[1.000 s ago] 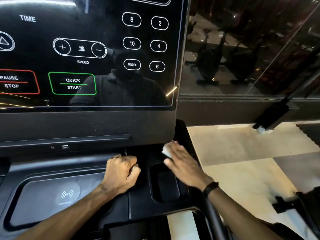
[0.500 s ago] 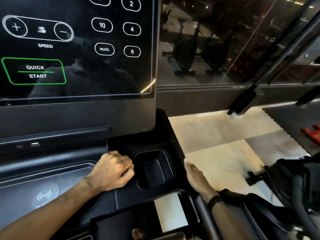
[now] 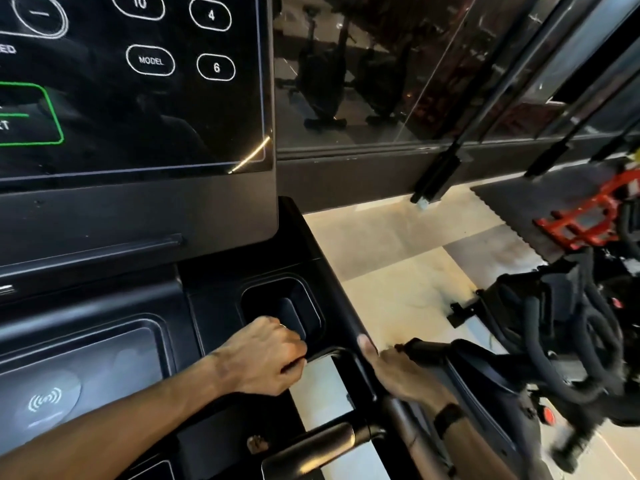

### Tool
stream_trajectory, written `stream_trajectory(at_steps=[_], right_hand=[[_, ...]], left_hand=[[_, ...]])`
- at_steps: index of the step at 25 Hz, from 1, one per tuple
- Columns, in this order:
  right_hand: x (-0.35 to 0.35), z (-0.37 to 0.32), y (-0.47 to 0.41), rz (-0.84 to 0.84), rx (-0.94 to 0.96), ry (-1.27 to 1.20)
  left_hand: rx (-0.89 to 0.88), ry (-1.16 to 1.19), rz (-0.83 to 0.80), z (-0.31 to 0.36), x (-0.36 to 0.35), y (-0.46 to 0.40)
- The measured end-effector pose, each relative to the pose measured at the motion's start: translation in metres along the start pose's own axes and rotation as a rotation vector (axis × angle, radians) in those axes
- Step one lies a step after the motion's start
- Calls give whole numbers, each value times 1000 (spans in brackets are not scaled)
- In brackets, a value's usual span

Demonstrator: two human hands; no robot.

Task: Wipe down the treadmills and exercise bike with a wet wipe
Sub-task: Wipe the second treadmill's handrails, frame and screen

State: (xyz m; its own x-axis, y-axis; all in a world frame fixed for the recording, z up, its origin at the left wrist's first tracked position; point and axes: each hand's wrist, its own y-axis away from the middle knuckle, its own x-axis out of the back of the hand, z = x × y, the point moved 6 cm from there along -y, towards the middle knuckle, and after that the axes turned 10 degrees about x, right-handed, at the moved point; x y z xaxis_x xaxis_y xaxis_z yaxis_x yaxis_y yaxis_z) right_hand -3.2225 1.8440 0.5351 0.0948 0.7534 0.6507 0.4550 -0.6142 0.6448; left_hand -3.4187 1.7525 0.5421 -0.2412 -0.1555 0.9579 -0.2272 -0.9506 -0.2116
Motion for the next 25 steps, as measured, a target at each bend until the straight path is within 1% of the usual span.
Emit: stream_trajectory(at_steps=[2, 5, 7, 8, 10, 12, 14, 15, 16, 18, 20, 21, 22, 24, 25], right_hand=[[-1, -17, 10, 59, 18, -14], [-2, -46, -16, 275, 135, -35], [-4, -45, -31, 355, 154, -60], [-3, -36, -33, 347, 124, -86], [-4, -9, -18, 250, 19, -101], [-9, 11, 9, 162, -74, -2], [-19, 11, 30, 115, -124, 104], [-23, 2, 32, 133, -120, 127], [-25, -11, 26, 188, -70, 117], [-26, -34, 5, 283, 66, 14], [-22, -38, -8, 348, 136, -109], [-20, -29, -9, 355, 120, -135], [-20, -17, -4, 337, 63, -134], [-23, 5, 17, 246, -93, -19], [-26, 8, 28, 208, -130, 64]], left_hand=[[21, 17, -22, 0, 2, -1], [83, 57, -60, -4, 3, 0], [115, 72, -113, -7, 2, 2], [121, 74, -127, -8, 3, 2], [137, 82, -127, -9, 4, 4], [168, 95, -145, -10, 1, 3], [187, 98, -183, -12, -2, 3], [189, 100, -195, -11, -2, 2], [192, 102, -198, -12, -1, 1], [204, 111, -214, -13, 0, 2], [211, 124, -233, -12, 0, 4], [214, 129, -235, -12, -1, 4], [218, 132, -234, -12, -1, 4], [226, 147, -238, -12, -3, 4], [226, 146, -240, -11, -4, 3]])
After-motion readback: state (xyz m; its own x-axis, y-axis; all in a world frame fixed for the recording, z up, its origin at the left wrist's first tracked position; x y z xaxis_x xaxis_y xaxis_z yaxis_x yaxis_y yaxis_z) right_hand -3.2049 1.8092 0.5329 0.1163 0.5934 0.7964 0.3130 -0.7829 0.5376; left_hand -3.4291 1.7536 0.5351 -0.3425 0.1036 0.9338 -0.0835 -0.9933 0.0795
